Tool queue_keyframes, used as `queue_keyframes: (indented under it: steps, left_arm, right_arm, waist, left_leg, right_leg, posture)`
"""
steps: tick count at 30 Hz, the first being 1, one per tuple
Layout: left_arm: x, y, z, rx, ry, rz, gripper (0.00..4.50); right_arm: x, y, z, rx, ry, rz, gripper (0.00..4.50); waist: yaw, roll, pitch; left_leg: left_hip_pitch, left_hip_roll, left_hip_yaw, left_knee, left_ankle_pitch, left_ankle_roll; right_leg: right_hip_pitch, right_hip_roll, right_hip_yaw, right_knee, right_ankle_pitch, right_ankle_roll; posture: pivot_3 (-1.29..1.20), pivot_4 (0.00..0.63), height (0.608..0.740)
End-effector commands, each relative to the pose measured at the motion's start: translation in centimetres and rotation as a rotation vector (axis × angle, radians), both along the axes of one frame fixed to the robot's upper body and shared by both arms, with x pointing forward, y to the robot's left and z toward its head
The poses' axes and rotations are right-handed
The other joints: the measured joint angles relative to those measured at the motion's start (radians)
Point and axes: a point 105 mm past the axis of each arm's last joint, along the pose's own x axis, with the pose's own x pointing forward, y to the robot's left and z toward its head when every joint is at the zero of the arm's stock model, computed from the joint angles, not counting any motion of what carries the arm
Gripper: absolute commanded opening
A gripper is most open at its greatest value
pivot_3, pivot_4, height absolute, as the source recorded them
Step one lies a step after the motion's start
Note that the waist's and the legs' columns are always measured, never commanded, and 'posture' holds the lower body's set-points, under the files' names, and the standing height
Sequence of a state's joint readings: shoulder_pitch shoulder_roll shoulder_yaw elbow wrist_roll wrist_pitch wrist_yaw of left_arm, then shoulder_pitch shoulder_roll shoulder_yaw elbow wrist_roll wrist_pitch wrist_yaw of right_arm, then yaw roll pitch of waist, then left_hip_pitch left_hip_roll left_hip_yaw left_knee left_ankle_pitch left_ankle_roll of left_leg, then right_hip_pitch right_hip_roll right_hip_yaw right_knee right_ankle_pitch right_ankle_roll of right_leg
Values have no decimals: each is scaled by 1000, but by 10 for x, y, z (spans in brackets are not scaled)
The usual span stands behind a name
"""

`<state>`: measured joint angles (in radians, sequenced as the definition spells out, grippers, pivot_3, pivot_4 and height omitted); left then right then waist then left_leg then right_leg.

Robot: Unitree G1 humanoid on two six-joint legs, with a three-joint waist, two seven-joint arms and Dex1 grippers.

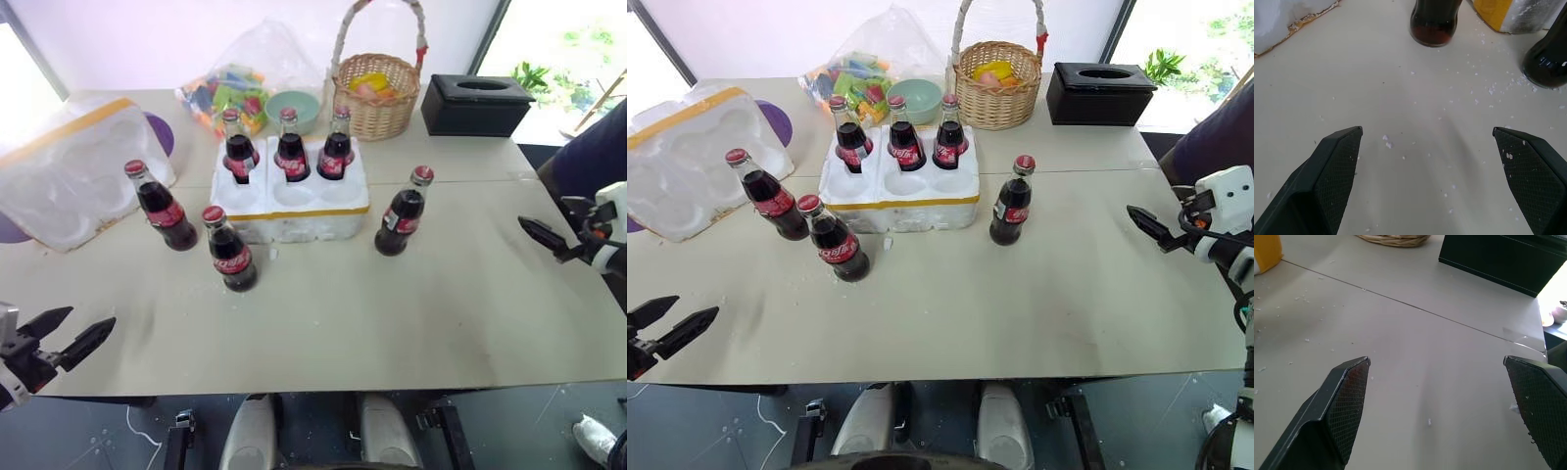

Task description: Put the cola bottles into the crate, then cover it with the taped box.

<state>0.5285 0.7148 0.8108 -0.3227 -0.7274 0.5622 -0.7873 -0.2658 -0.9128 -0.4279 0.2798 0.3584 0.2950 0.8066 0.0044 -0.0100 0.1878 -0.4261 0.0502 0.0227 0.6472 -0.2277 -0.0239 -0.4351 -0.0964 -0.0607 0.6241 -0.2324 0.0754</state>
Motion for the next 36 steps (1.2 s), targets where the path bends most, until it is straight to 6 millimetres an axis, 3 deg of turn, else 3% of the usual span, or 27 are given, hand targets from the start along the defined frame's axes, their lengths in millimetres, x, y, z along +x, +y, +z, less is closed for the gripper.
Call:
queue_keyframes:
  steps: [1,12,16,19,27,31,36]
  left_arm:
    - [4,1,9,35,-41,4,4461]
    - [16,5,23,-38,-115,60,4461]
    - [28,3,32,-27,-152,31,4461]
    - [43,0,46,-43,-208,-8,4461]
    - [98,-13,67,-2,-243,-202,4461]
    - [116,-15,69,17,-239,-260,4461]
    - [133,-16,70,45,-242,-305,4461]
  right_arm:
    - [0,2,11,-13,-48,5,4500]
    - [-2,1,19,46,-76,-6,4500]
    - [-7,9,26,53,-44,51,4500]
    - [-18,31,48,96,0,209,4500]
    - [-76,110,118,64,133,755,4500]
    - [-94,132,133,67,142,879,4500]
    - [-112,154,137,80,146,975,4500]
  waist:
    - [0,0,0]
    - [2,0,0]
    - [4,0,0]
    - [9,2,1]
    - [6,2,2]
    - [2,0,3]
    - [9,0,3]
  left_leg:
    - [0,0,0,0,0,0]
    - [0,0,0,0,0,0]
    - [0,0,0,0,0,0]
    - [1,0,0,1,0,0]
    - [1,1,1,0,0,0]
    - [0,1,2,0,0,0]
    - [-1,1,3,-1,0,0]
  right_leg:
    - [0,0,0,0,0,0]
    - [0,0,0,1,1,-1]
    - [0,1,1,1,1,-1]
    - [0,1,1,3,1,-1]
    - [-1,1,1,3,1,-1]
    - [-2,1,2,3,2,-3]
    - [-4,1,2,3,3,-4]
  posture:
    - [0,150,740]
    - [0,150,740]
    - [0,150,740]
    - [0,150,740]
    - [0,150,740]
    - [0,150,740]
    - [0,150,740]
